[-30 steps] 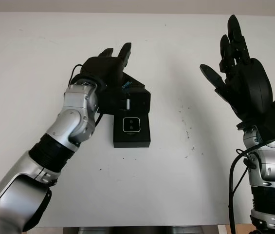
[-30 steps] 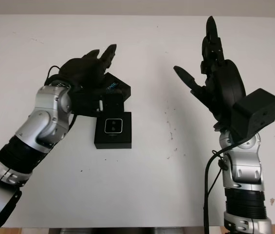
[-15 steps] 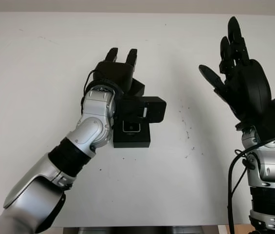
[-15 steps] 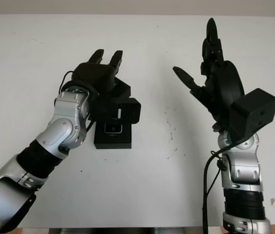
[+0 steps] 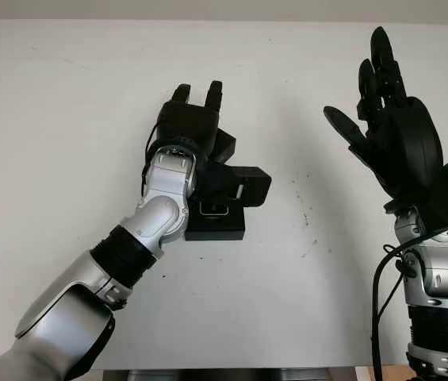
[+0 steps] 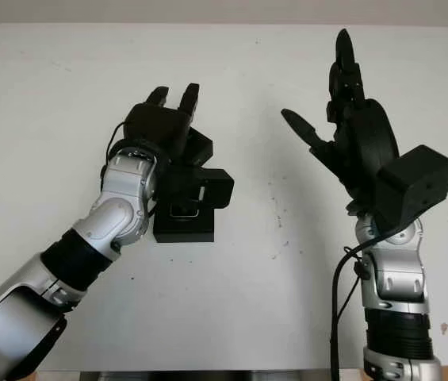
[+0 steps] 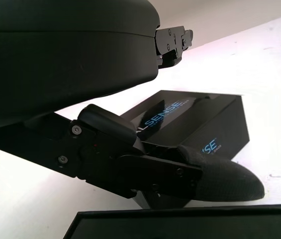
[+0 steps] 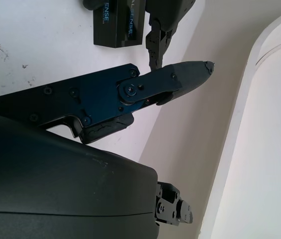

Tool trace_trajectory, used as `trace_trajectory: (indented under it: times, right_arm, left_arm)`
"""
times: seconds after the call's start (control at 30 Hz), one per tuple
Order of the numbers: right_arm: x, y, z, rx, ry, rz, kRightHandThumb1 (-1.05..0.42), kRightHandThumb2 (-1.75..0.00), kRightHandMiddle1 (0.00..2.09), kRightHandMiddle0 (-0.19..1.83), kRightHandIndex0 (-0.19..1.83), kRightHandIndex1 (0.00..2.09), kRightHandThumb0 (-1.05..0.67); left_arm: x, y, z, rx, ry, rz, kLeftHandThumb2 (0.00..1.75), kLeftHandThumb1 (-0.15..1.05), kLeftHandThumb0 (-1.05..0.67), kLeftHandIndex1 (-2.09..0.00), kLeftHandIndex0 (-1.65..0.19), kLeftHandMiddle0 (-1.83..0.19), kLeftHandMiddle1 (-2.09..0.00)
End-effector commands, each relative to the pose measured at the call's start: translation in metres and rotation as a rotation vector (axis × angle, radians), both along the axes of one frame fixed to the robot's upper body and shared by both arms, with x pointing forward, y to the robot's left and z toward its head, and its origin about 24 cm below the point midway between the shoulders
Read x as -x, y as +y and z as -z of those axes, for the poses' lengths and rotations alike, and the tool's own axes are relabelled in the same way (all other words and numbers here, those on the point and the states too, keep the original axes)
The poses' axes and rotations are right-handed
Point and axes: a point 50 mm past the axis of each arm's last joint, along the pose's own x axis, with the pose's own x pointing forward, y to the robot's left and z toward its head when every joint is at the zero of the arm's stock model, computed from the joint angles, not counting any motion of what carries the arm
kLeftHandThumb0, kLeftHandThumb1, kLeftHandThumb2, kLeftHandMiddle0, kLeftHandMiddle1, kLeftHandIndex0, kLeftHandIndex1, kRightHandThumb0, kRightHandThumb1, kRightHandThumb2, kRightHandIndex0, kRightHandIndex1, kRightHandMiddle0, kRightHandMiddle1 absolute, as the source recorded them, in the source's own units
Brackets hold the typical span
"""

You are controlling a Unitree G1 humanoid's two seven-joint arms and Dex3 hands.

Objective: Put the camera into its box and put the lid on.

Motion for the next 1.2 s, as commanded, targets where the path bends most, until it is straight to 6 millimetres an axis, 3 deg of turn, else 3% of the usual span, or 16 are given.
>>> trace_trajectory:
  times: [0.0, 0.13, 0.17, 0.2, 0.23, 0.27, 0.33, 0.43, 0.6, 0.73, 0.83, 0.93, 1.03, 1.07, 1.1, 1.17]
  right_arm:
    - [0.004, -0.002, -0.003, 0.0, -0.024, -0.005, -1.05, -0.08, 0.03, -0.19, -0.19, 0.0, -0.68]
    - [0.005, -0.003, -0.004, -0.007, -0.026, -0.009, -1.05, -0.07, 0.03, -0.19, -0.19, 0.0, -0.67]
    - [0.006, -0.003, -0.004, -0.006, -0.026, -0.006, -1.05, -0.07, 0.02, -0.19, -0.19, 0.0, -0.67]
    - [0.006, -0.003, -0.004, -0.006, -0.026, -0.003, -1.05, -0.07, 0.02, -0.19, -0.19, 0.0, -0.68]
    - [0.006, -0.004, -0.004, -0.008, -0.027, -0.004, -1.05, -0.07, 0.02, -0.19, -0.19, 0.0, -0.68]
    - [0.006, -0.004, -0.004, -0.012, -0.026, -0.003, -1.05, -0.07, 0.02, -0.19, -0.19, 0.0, -0.68]
    - [0.006, -0.004, -0.004, -0.02, -0.029, -0.006, -1.05, -0.07, 0.03, -0.18, -0.19, 0.0, -0.67]
    - [0.006, -0.005, -0.004, -0.012, -0.036, 0.003, -1.05, -0.09, 0.04, -0.17, -0.19, 0.0, -0.65]
    - [0.006, -0.006, -0.005, -0.003, -0.038, 0.015, -1.05, -0.11, 0.05, -0.16, -0.19, 0.0, -0.65]
    - [0.006, -0.007, -0.005, -0.017, -0.037, 0.017, -1.05, -0.12, 0.06, -0.14, -0.19, 0.0, -0.68]
    - [0.006, -0.008, -0.004, -0.008, -0.039, 0.022, -1.05, -0.12, 0.06, -0.13, -0.19, 0.0, -0.69]
    - [0.007, -0.008, -0.004, 0.001, -0.038, 0.029, -1.05, -0.13, 0.07, -0.12, -0.19, 0.0, -0.69]
    - [0.007, -0.007, -0.004, 0.004, -0.042, 0.024, -1.05, -0.13, 0.05, -0.14, -0.19, 0.0, -0.68]
    - [0.007, -0.007, -0.004, 0.001, -0.043, 0.019, -1.05, -0.13, 0.05, -0.15, -0.19, 0.0, -0.68]
    - [0.007, -0.007, -0.004, 0.0, -0.043, 0.019, -1.05, -0.13, 0.05, -0.16, -0.19, 0.0, -0.68]
    - [0.007, -0.007, -0.004, -0.001, -0.042, 0.016, -1.05, -0.13, 0.05, -0.16, -0.19, 0.0, -0.68]
  left_arm:
    - [-0.001, -0.006, -0.006, -0.01, -0.008, 0.012, 0.17, 1.05, -0.99, -0.01, 0.19, 0.0, -0.08]
    - [-0.005, -0.006, -0.006, -0.008, 0.042, 0.017, 0.08, 1.01, -0.85, -0.04, 0.16, -0.09, -0.11]
    - [-0.006, -0.006, -0.007, -0.006, 0.055, 0.022, 0.07, 0.95, -0.74, -0.05, 0.12, -0.1, -0.75]
    - [-0.007, -0.006, -0.007, -0.005, 0.063, 0.025, 0.07, 0.94, -0.64, -0.06, 0.08, -0.07, -1.15]
    - [-0.008, -0.006, -0.008, 0.026, 0.064, 0.037, 0.07, 0.94, -0.59, -0.06, 0.07, -0.05, -1.36]
    - [-0.009, -0.005, -0.009, 0.056, 0.063, 0.044, 0.08, 1.0, -0.42, -0.1, -0.04, -0.12, -1.77]
    - [-0.011, -0.004, -0.009, 0.075, 0.072, 0.05, 0.09, 1.04, -0.29, -0.16, -0.19, -0.16, -2.01]
    - [-0.015, -0.004, -0.01, 0.055, 0.1, 0.053, 0.1, 1.05, -0.25, -0.27, -0.38, -0.09, -2.03]
    - [-0.017, -0.004, -0.013, 0.054, 0.105, 0.096, 0.08, 1.05, -0.16, -0.26, -0.24, -0.15, -2.09]
    - [-0.017, 0.0, -0.016, 0.093, 0.064, 0.144, 0.07, 1.04, -0.14, -0.27, -0.26, -0.15, -2.09]
    - [-0.019, 0.002, -0.019, 0.106, 0.01, 0.135, 0.06, 1.03, -0.11, -0.28, -0.28, 0.02, -2.08]
    - [-0.021, 0.009, -0.025, 0.109, -0.051, 0.166, 0.06, 1.03, -0.06, -0.39, -0.38, -0.06, -1.7]
    - [-0.025, 0.019, -0.034, 0.12, -0.106, 0.185, 0.05, 1.03, -0.04, -0.55, -0.44, -0.27, -0.85]
    - [-0.026, 0.023, -0.036, 0.122, -0.128, 0.188, 0.05, 1.02, -0.03, -0.58, -0.43, -0.3, -0.8]
    - [-0.027, 0.027, -0.039, 0.121, -0.152, 0.19, 0.05, 1.03, -0.03, -0.6, -0.38, -0.19, -1.17]
    - [-0.03, 0.034, -0.045, 0.106, -0.198, 0.195, 0.05, 1.02, -0.04, -0.68, -0.32, -0.15, -1.33]
